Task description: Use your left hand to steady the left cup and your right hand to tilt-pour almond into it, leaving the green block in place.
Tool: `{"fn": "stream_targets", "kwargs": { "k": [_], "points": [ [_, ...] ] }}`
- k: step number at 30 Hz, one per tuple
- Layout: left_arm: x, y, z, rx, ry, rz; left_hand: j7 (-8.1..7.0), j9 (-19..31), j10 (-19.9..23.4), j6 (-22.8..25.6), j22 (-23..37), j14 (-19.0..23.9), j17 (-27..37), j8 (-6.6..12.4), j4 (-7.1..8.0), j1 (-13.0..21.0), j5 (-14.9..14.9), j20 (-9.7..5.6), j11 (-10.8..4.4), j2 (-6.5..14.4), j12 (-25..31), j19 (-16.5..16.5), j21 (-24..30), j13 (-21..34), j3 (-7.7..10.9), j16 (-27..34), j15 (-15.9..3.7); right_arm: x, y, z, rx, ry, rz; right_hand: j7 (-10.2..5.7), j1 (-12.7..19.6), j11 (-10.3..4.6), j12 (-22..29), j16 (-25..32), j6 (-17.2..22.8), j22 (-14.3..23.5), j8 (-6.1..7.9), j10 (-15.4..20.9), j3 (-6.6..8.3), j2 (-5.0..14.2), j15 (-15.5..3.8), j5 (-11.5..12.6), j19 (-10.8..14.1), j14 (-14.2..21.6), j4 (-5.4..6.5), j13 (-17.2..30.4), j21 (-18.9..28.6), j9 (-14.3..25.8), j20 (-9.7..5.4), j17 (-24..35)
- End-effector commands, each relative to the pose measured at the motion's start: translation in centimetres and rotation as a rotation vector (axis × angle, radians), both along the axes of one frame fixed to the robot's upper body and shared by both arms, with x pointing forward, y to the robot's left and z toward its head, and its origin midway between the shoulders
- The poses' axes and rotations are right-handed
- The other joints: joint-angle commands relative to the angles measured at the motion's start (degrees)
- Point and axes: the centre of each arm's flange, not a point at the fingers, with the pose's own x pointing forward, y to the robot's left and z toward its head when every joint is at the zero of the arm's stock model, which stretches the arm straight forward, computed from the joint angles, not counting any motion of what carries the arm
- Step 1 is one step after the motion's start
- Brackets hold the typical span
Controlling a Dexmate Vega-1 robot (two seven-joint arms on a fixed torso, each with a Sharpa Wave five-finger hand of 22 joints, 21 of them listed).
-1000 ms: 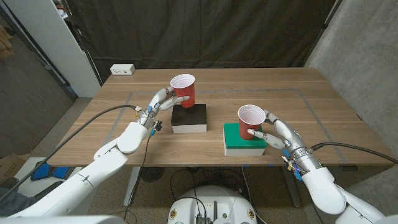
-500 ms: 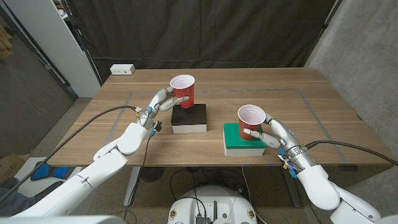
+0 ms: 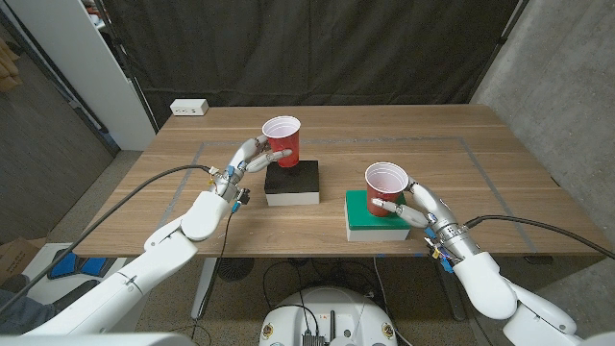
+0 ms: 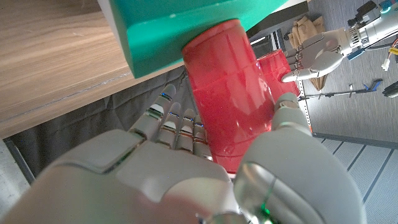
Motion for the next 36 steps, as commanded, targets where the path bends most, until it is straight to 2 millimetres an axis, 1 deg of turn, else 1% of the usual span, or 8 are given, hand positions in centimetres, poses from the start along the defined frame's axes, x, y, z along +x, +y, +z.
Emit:
{"fn": "stream_targets", "kwargs": {
  "k": [1, 6, 12, 17, 22, 24, 31, 36],
  "points": [
    [-0.11, -0.36, 0.09, 0.003, -0.003, -0.004, 0.11, 0.24, 0.38, 0.62, 0.17, 0.39, 0.28, 0.23, -0.1, 0.13, 0.32, -0.76, -0.1, 0.37, -0.09, 0.4, -0.03, 0.17, -0.04, -0.02, -2.35, 0.95, 0.5, -0.47, 0.024, 0.009, 0.027, 0.14, 0.02, -0.21, 0.27, 0.12, 0.34, 0.33, 0.4, 0.59, -0.3, -0.24, 0.0, 0.23, 0.61, 0.75, -0.05, 0.32, 0.24, 0.2, -0.01, 0.08],
    [-0.14, -0.28, 0.09, 0.0, -0.003, -0.002, 0.1, 0.24, 0.39, 0.65, 0.17, 0.35, 0.28, 0.24, -0.09, 0.19, 0.33, -0.8, -0.19, 0.46, -0.1, 0.39, -0.04, 0.17, -0.08, -0.04, -2.31, 0.99, 0.61, -0.61, 0.033, -0.003, 0.035, 0.1, 0.32, -0.33, 0.58, 0.28, 1.21, 0.33, 0.74, 1.43, -0.19, -0.1, -0.33, 0.28, 1.1, 1.19, -0.14, 0.32, 0.39, 0.21, -0.03, 0.07],
    [-0.2, -0.18, 0.03, -0.003, -0.002, 0.001, 0.04, 0.25, 0.39, 0.58, 0.17, 0.29, 0.28, 0.2, -0.09, 0.24, 0.34, -0.77, -0.17, 0.54, -0.1, 0.4, -0.03, 0.18, -0.16, -0.07, -2.3, 0.68, 0.61, -0.7, 0.053, -0.03, 0.047, -0.5, 1.78, -0.81, 1.57, 1.49, 4.91, 0.37, 2.02, 4.76, 0.22, 0.23, -1.12, 0.4, 4.56, 4.45, -0.54, 0.45, 1.39, 0.34, -0.96, 0.05],
    [-0.19, -0.16, 0.01, -0.003, -0.002, 0.001, 0.06, 0.25, 0.43, 0.58, 0.18, 0.28, 0.29, 0.2, -0.08, 0.3, 0.35, -0.77, -0.08, 0.64, -0.09, 0.39, -0.04, 0.18, -0.17, -0.07, -2.23, 0.44, 0.63, -0.74, 0.067, -0.045, 0.049, -0.86, 2.74, -1.31, 1.98, 2.04, 6.28, 0.38, 2.41, 6.43, 0.49, 0.46, -1.91, 0.45, 5.99, 5.95, -0.74, 0.5, 1.67, 0.39, -1.35, 0.05],
    [-0.15, -0.17, 0.04, -0.004, -0.002, -0.002, 0.08, 0.26, 0.43, 0.57, 0.18, 0.34, 0.31, 0.19, -0.06, 0.36, 0.36, -0.7, -0.12, 0.78, -0.1, 0.36, -0.05, 0.18, -0.19, -0.04, -2.22, 0.23, 0.64, -0.86, 0.079, -0.058, 0.042, -1.98, 4.57, -1.75, 2.7, 3.25, 9.75, 0.41, 3.4, 9.7, 0.91, 0.8, -2.97, 0.48, 9.66, 9.1, -0.92, 0.59, 2.48, 0.49, -1.96, 0.15],
    [-0.13, -0.17, 0.05, -0.004, -0.003, -0.004, 0.1, 0.26, 0.47, 0.57, 0.18, 0.42, 0.3, 0.19, -0.07, 0.38, 0.36, -0.69, -0.09, 0.8, -0.08, 0.37, -0.05, 0.19, -0.21, -0.02, -2.23, 0.18, 0.65, -0.91, 0.085, -0.062, 0.039, -1.91, 4.88, -1.95, 2.86, 3.61, 10.54, 0.42, 3.62, 10.42, 0.97, 0.91, -3.17, 0.44, 10.07, 10.0, -0.88, 0.66, 2.48, 0.53, -2.01, 0.21],
    [-0.04, -0.19, 0.08, -0.003, -0.001, -0.008, 0.08, 0.26, 0.51, 0.63, 0.19, 0.45, 0.35, 0.21, 0.04, 0.31, 0.36, -0.67, -0.05, 0.98, -0.08, 0.44, -0.02, 0.19, -0.29, 0.02, -2.35, 0.11, 0.73, -1.18, 0.101, -0.07, 0.03, -3.28, 8.12, -2.84, 4.18, 5.72, 15.19, 0.5, 5.02, 15.0, 1.6, 1.33, -4.77, 0.41, 14.83, 14.89, -1.28, 1.33, 3.49, 0.8, -3.67, 0.64],
    [0.06, -0.2, 0.09, -0.001, 0.003, -0.007, 0.11, 0.27, 0.55, 0.63, 0.19, 0.38, 0.34, 0.21, 0.06, 0.33, 0.37, -0.71, 0.04, 1.1, -0.07, 0.45, -0.02, 0.2, -0.28, -0.03, -2.33, 0.12, 0.76, -1.33, 0.114, -0.065, 0.04, -3.32, 9.05, -2.97, 4.44, 6.29, 16.09, 0.52, 5.26, 16.05, 1.73, 1.43, -4.91, 0.39, 16.09, 16.01, -1.3, 1.52, 3.75, 0.86, -3.88, 0.84]
  ]
}}
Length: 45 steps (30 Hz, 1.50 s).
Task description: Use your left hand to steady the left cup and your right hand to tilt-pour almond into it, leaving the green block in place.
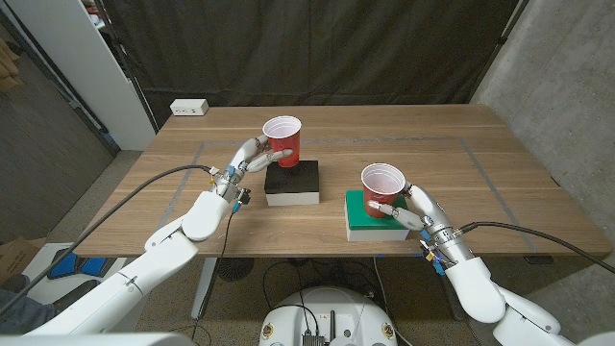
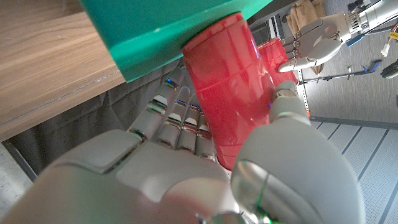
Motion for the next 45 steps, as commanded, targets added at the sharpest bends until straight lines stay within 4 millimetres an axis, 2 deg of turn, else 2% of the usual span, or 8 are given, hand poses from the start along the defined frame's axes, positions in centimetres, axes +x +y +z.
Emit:
{"fn": "stream_targets", "kwargs": {
  "k": [1, 9, 13, 24, 45],
  "points": [
    [0.2, 0.0, 0.1, 0.001, 0.005, -0.005, 0.12, 0.29, 0.53, 0.64, 0.19, 0.39, 0.04, 0.23, 0.07, 0.15, 0.38, -0.7, 0.02, 0.69, -0.09, 0.44, -0.02, 0.2, -0.29, -0.02, -2.27, -0.1, 0.1, -0.4, 0.032, -0.005, 0.006, -0.07, 1.5, 0.12, 0.31, 0.79, 0.97, 0.24, 0.37, 1.06, 0.52, 0.29, -0.36, 0.37, 1.85, 1.48, 0.0, 0.26, 0.66, 0.33, -0.3, 0.31],
    [0.2, 0.1, 0.0, -0.005, 0.004, -0.004, 0.13, 0.3, 0.46, 0.69, 0.2, 0.54, 0.02, 0.24, 0.1, 0.1, 0.4, -0.64, 0.02, 0.76, -0.12, 0.47, -0.01, 0.21, -0.29, -0.02, -2.32, -0.5, 0.0, -0.3, 0.067, -0.017, 0.024, -0.11, 3.02, -0.58, 0.74, 2.28, 3.15, 0.28, 1.04, 3.31, 0.6, 0.65, -0.52, 0.12, 4.82, 4.24, 0.16, 0.47, 1.37, 0.42, -0.91, 0.92],
    [0.2, 0.2, -0.1, -0.012, 0.006, -0.003, 0.12, 0.3, 0.47, 0.71, 0.2, 0.54, -0.01, 0.24, 0.09, 0.07, 0.4, -0.65, 0.11, 0.74, -0.12, 0.5, 0.0, 0.21, -0.3, -0.05, -2.34, -0.7, -0.1, -0.1, 0.07, -0.019, 0.027, -0.4, 3.41, -0.01, 0.99, 2.99, 4.43, 0.31, 1.45, 4.46, 0.54, 0.94, -0.85, -0.11, 6.01, 5.43, 0.39, 0.62, 1.64, 0.46, -1.2, 1.3],
    [0.3, 0.1, -0.1, -0.002, 0.006, -0.006, 0.18, 0.3, 0.55, 0.76, 0.2, 0.53, -0.06, 0.25, 0.05, 0.11, 0.43, -0.59, 0.0, 0.8, -0.1, 0.53, 0.01, 0.21, -0.26, -0.13, -2.2, -1.2, -0.3, 1.1, 0.081, -0.004, 0.06, 0.04, 3.66, 0.36, 1.33, 3.62, 5.33, 0.36, 1.69, 5.82, 0.5, 1.6, -0.66, -0.49, 6.91, 6.19, 0.73, 0.88, 1.8, 0.51, -1.14, 1.82],
    [0.5, 0.1, 0.2, -0.002, -0.002, -0.01, 0.1, 0.31, 0.54, 0.79, 0.2, 0.59, -0.1, 0.25, -0.01, 0.11, 0.46, -0.53, -0.09, 0.81, -0.13, 0.52, 0.0, 0.22, -0.34, -0.19, -2.19, -2.5, -1.3, 3.4, 0.068, -0.042, 0.033, 0.01, 3.79, 0.56, 0.99, 3.85, 5.47, 0.39, 1.52, 5.51, 0.19, 1.88, -0.44, -0.95, 6.89, 5.86, 0.93, 1.21, 1.51, 0.54, -0.88, 2.45]
  ]
}}
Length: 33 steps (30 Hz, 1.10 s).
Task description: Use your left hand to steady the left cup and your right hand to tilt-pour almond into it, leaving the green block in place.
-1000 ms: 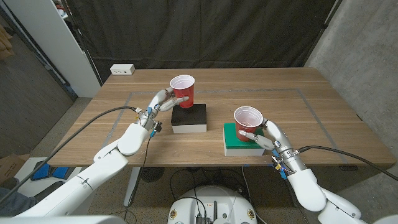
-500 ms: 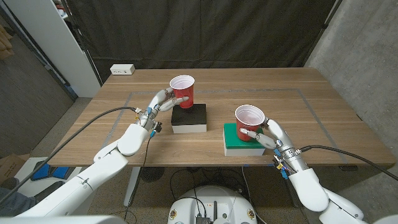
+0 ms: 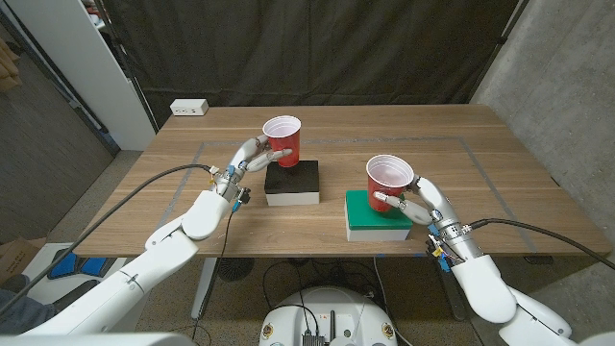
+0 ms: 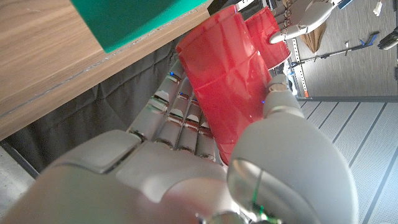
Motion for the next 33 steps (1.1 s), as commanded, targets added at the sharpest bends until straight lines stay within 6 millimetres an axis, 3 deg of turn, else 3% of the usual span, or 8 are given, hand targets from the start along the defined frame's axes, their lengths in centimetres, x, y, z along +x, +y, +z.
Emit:
{"fn": "stream_targets", "kwargs": {
  "k": [1, 20, 33],
  "points": [
    [0.1, 0.0, 0.1, -0.003, -0.005, -0.004, -0.21, 0.29, 0.5, 0.48, 0.21, 0.59, 0.05, 0.26, -0.01, 0.15, 0.47, -0.52, -0.11, 0.34, -0.14, 0.52, 0.0, 0.22, -0.35, -0.19, -2.22, -0.6, -0.6, 1.2, 0.003, -0.017, -0.023, 0.13, 0.32, 0.15, 0.09, 0.27, 0.64, 0.14, 0.17, 0.4, 0.09, 0.23, 0.18, -0.06, 0.41, -0.04, 0.37, 0.14, 0.06, 0.31, 0.24, 0.31],
    [0.2, -0.3, 0.1, 0.008, -0.004, -0.007, -0.17, 0.29, 0.57, 0.45, 0.21, 0.59, 0.05, 0.23, -0.02, 0.18, 0.49, -0.45, -0.08, 0.42, -0.13, 0.55, 0.0, 0.23, -0.4, -0.23, -2.27, -0.2, -0.9, 1.9, -0.014, -0.006, -0.031, 0.15, 0.39, 0.02, 0.17, 0.7, 1.19, 0.17, 0.21, 1.07, -0.21, 0.34, 0.2, -0.25, 0.66, 0.44, 0.46, 0.38, -0.06, 0.33, 0.36, 0.77],
    [-0.1, -0.4, -0.1, 0.01, 0.001, -0.01, -0.14, 0.29, 0.71, 0.54, 0.21, 0.73, 0.05, 0.26, -0.03, 0.21, 0.51, -0.44, 0.03, 0.47, -0.09, 0.65, 0.04, 0.23, -0.41, -0.21, -2.24, 2.2, -1.0, 3.0, -0.03, 0.006, -0.007, 0.11, 0.24, 0.36, 0.13, 0.79, 1.29, 0.2, 0.11, 1.29, -0.48, 0.42, 0.51, -0.34, 0.76, 0.32, 0.61, 0.55, -0.16, 0.35, 0.5, 1.06]
  ]
}}
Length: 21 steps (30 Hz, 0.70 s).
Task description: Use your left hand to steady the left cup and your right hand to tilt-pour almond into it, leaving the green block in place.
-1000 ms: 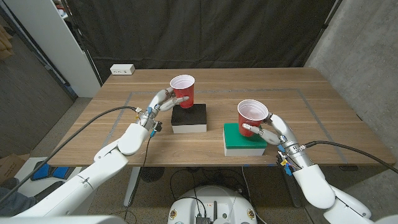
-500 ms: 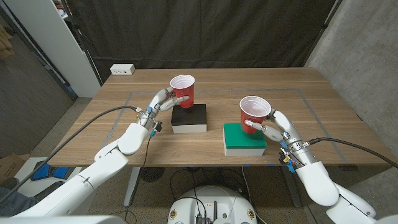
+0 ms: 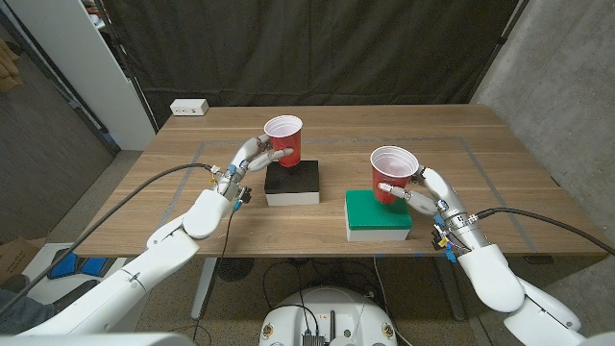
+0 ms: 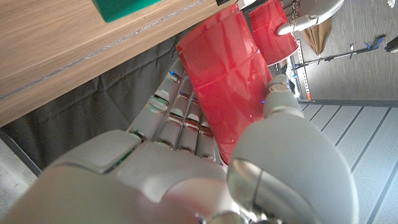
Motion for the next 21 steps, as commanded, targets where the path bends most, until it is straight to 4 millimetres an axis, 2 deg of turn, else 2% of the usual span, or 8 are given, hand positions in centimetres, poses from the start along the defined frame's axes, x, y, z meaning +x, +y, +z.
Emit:
{"fn": "stream_targets", "kwargs": {
  "k": [1, 21],
  "points": [
    [-0.3, -0.1, -0.2, 0.005, 0.003, 0.0, -0.15, 0.29, 0.74, 0.54, 0.21, 0.74, 0.04, 0.26, 0.21, 0.2, 0.3, -0.44, 0.05, 0.51, -0.08, 0.65, 0.04, 0.23, -0.17, -0.21, -2.23, 2.0, 0.0, 0.9, -0.012, 0.007, 0.013, 0.18, 0.26, -0.02, 0.1, 0.23, 0.05, 0.21, 0.1, 0.31, -0.04, 0.43, 0.11, -0.12, 0.34, 0.03, 0.23, 0.3, -0.17, 0.17, 0.13, 0.28],
    [-0.8, 0.3, -0.5, 0.012, -0.004, 0.005, -0.29, 0.31, 1.36, 1.43, 0.21, 0.93, 0.0, 0.56, 0.18, 0.18, 0.34, -0.43, -0.16, 0.51, 0.12, 0.77, 0.06, 0.24, -0.14, -0.25, -2.39, 5.7, 0.6, 3.7, -0.029, -0.008, 0.029, 0.15, 0.56, -0.1, 0.05, 0.45, 0.41, 0.23, 0.08, 0.58, -0.23, 0.41, 0.13, -0.11, 0.42, 0.23, 0.1, 0.48, -0.31, 0.18, 0.16, 0.59]
  ]
}}
